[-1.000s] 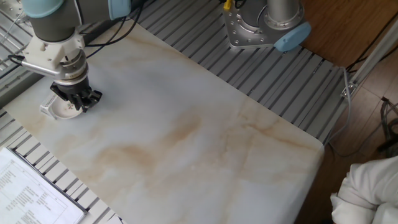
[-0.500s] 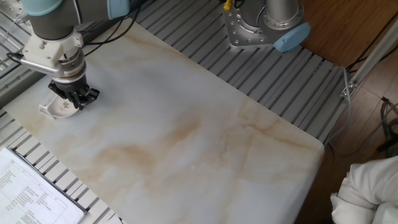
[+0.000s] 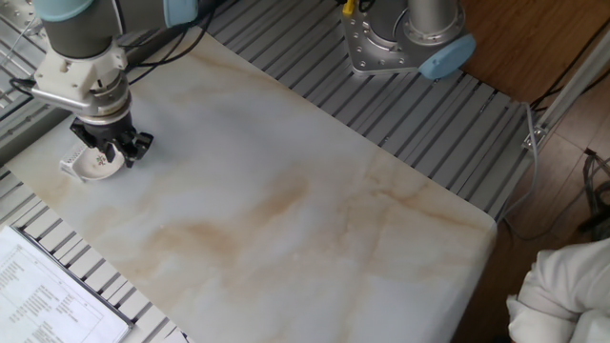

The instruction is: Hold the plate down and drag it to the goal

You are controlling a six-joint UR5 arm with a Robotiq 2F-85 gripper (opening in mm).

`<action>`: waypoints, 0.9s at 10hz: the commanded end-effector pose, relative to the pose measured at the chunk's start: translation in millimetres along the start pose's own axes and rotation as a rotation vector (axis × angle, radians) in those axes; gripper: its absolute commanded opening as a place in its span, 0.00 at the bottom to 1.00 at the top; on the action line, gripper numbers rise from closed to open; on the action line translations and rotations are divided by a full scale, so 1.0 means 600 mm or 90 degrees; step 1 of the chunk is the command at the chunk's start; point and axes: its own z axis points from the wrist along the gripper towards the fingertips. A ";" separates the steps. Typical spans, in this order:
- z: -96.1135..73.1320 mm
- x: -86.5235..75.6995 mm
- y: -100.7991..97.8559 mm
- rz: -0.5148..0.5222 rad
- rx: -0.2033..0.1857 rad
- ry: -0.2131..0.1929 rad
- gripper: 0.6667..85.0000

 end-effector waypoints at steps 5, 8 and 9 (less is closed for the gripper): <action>-0.110 -0.026 0.083 0.026 -0.041 0.019 0.40; -0.136 -0.039 0.119 0.027 -0.058 0.021 0.38; -0.141 -0.039 0.125 0.029 -0.059 0.025 0.38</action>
